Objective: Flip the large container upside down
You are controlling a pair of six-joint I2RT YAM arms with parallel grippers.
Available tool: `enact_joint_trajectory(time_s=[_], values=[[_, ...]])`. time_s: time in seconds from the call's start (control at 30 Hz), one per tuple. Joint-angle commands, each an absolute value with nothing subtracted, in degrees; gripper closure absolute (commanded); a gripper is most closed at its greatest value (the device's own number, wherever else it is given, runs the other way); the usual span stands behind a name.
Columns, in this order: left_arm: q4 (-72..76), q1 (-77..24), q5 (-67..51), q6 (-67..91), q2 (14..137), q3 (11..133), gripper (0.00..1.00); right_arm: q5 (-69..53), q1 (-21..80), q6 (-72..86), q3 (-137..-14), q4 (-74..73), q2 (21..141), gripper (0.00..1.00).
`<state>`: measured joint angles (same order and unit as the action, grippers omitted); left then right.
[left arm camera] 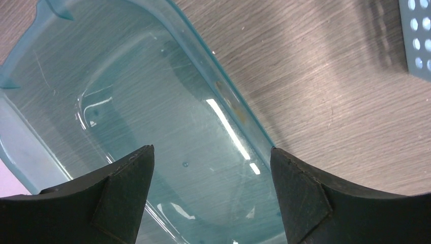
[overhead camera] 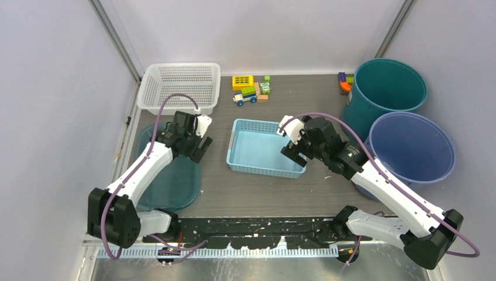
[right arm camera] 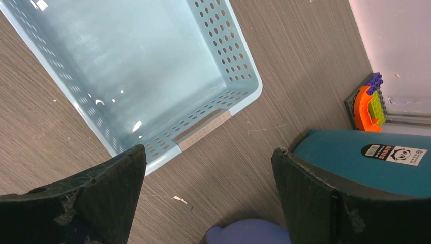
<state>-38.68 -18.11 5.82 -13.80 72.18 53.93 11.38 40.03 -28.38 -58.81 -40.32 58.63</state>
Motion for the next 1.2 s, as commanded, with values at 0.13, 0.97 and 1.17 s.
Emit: enact_joint_trajectory(time_s=[0.13,0.97,1.17], values=[[-41.81,-18.11,7.11,-17.47,69.39,52.3,0.15,11.76,39.37,-28.39,-58.64,-37.25,55.45,0.03],[-38.37,-18.85,5.48,-12.56,74.06,53.06,0.06,13.87,38.23,-29.91,-58.36,-37.28,54.81,0.02],[-37.37,-18.89,10.42,-13.07,74.01,51.83,0.08,20.38,38.19,-36.47,-55.65,-38.78,53.51,0.02]])
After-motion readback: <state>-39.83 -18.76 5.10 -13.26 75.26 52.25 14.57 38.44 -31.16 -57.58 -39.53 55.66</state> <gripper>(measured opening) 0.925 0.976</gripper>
